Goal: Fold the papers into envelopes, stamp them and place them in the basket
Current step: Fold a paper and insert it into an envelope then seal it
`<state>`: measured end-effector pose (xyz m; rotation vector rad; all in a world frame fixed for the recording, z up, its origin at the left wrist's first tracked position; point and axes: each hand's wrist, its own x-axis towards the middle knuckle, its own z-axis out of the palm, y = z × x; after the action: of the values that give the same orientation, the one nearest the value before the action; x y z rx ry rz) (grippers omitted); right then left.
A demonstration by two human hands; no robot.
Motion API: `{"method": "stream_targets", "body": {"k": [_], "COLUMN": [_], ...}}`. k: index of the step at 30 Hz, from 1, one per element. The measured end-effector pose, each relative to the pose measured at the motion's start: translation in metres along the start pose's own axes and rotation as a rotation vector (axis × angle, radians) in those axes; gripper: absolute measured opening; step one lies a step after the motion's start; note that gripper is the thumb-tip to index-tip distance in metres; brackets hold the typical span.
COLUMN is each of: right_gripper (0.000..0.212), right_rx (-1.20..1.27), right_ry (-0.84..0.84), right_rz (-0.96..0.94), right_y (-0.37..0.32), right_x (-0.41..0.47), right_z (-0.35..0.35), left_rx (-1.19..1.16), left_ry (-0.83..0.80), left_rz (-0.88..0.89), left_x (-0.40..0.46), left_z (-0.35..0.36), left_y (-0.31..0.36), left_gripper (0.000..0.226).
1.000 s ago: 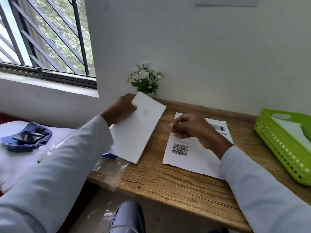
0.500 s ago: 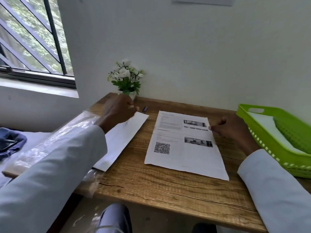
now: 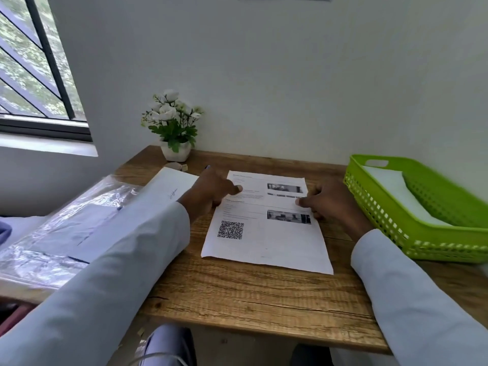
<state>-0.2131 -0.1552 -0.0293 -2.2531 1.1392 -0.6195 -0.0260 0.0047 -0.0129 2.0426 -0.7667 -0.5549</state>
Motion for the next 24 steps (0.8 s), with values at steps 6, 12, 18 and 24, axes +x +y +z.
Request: {"method": "stream_targets", "body": {"k": [6,12,18,24], "right_gripper": [0.034,0.033,0.042,0.032], "right_rx": [0.06,0.287,0.595,0.937], "right_ry": [-0.009,-0.026,-0.023,-0.228], "right_rz": [0.023,0.083,0.088,0.103], "right_y": [0.002,0.012,0.021,0.011], "right_x": [-0.002,0.001,0.006,0.004], "right_z": [-0.001,0.0,-0.003,-0.006], "left_rx": [-0.353,-0.369,-0.679,-0.911], "left_ry": [-0.027,-0.048,-0.089,-0.194], "left_rz": [-0.15,0.016,0.075,0.154], "left_x": [-0.002,0.004,0.014,0.019], "left_z": [-0.001,0.001,-0.008,-0.01], "left_y": [-0.001,-0.008,-0.017,-0.019], "left_gripper": [0.027,0.012,0.01,0.023]}}
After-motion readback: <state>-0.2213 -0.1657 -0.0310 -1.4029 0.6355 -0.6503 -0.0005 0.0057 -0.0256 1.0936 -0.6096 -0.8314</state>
